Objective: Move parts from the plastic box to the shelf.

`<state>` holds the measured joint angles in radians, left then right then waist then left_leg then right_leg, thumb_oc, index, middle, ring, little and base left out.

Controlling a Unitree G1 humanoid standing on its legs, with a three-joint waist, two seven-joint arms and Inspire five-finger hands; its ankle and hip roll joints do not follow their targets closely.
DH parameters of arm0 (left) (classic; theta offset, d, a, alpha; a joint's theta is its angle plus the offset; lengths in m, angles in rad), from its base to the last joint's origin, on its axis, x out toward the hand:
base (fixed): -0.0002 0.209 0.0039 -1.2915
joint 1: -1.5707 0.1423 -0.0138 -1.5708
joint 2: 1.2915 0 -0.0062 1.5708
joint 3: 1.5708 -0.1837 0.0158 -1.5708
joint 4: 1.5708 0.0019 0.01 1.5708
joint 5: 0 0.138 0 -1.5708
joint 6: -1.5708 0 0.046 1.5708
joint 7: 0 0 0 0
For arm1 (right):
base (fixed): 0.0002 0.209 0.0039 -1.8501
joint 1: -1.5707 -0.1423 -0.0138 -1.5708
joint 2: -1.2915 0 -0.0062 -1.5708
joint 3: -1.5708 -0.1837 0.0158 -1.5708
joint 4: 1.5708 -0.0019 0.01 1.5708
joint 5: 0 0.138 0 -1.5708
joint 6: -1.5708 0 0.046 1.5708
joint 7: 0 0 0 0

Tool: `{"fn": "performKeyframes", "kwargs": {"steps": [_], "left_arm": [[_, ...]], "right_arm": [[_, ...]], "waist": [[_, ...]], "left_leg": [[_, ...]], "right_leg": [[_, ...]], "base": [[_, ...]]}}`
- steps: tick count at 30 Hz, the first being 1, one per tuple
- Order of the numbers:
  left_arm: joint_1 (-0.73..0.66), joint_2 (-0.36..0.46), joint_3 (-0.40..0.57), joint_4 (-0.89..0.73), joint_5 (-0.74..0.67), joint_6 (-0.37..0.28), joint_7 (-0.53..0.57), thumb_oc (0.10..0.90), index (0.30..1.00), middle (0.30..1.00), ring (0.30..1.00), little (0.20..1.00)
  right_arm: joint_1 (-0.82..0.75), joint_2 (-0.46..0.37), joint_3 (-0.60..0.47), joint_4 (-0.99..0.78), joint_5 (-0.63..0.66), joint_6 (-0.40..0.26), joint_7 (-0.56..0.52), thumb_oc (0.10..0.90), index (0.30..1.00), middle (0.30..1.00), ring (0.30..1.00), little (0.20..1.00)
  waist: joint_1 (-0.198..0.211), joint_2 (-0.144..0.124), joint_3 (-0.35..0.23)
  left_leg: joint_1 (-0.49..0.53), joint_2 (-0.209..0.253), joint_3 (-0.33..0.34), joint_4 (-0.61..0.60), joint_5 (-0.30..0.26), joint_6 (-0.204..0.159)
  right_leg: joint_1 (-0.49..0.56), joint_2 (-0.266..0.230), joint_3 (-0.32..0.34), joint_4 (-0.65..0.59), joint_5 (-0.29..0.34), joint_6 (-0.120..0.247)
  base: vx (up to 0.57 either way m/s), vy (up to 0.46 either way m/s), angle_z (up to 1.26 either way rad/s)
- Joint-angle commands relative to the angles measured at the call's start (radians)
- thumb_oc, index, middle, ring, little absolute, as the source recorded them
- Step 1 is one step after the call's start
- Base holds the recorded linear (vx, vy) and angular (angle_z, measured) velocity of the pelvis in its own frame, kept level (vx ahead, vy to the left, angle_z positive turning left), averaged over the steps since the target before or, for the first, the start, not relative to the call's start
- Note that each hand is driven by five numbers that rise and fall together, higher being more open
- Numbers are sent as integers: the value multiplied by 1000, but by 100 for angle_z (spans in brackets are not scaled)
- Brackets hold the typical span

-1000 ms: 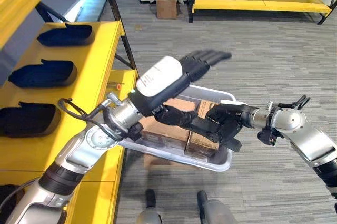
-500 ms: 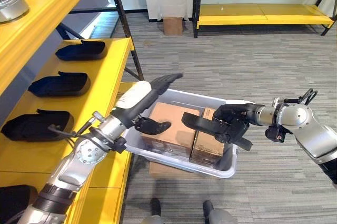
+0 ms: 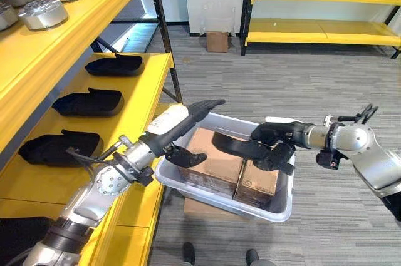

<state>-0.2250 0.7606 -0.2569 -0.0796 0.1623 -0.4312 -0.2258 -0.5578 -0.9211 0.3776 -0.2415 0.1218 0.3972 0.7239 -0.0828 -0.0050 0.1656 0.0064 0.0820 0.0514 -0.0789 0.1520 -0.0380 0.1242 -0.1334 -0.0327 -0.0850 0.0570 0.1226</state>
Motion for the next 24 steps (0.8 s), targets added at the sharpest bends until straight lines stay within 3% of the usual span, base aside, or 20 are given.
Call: {"fn": "performKeyframes", "kwargs": {"steps": [1,4,12,16,24], "left_arm": [[-92,-30,-23,-3,-50,-81,40,900,1000,1000,1000,1000],[-106,-44,-45,-6,-53,-82,37,900,1000,1000,1000,1000],[-182,-77,-140,-14,-46,-23,2,900,1000,1000,1000,1000],[-205,-85,-189,18,-19,6,34,900,1000,1000,1000,1000],[-167,-103,-175,41,40,44,95,900,1000,1000,1000,1000]], "right_arm": [[-164,40,4,-47,11,-40,-36,400,300,300,300,300],[-181,55,24,-56,9,-27,-32,400,300,300,300,300],[-218,125,102,-24,-67,-62,-11,400,300,300,300,300],[-233,152,138,13,-123,-91,-2,400,300,300,300,300],[-212,158,136,32,-185,-132,33,400,300,300,300,300]], "waist": [[-7,-40,-115],[-7,-39,-113],[-11,-31,-114],[-13,-26,-114],[-6,-26,-113]], "left_leg": [[109,-8,130,-8,-181,0],[111,-10,135,-8,-185,3],[123,-11,144,-8,-195,11],[125,-12,141,-8,-196,13],[125,-11,139,-8,-196,14]], "right_leg": [[-49,83,-33,0,-12,-52],[-48,84,-32,1,-13,-52],[-38,86,-26,-2,-15,-48],[-36,87,-22,-2,-17,-47],[-32,88,-25,-1,-21,-48]], "base": [[-15,33,-1],[-11,8,0],[-10,9,-5],[-4,6,-3],[0,0,0]]}}
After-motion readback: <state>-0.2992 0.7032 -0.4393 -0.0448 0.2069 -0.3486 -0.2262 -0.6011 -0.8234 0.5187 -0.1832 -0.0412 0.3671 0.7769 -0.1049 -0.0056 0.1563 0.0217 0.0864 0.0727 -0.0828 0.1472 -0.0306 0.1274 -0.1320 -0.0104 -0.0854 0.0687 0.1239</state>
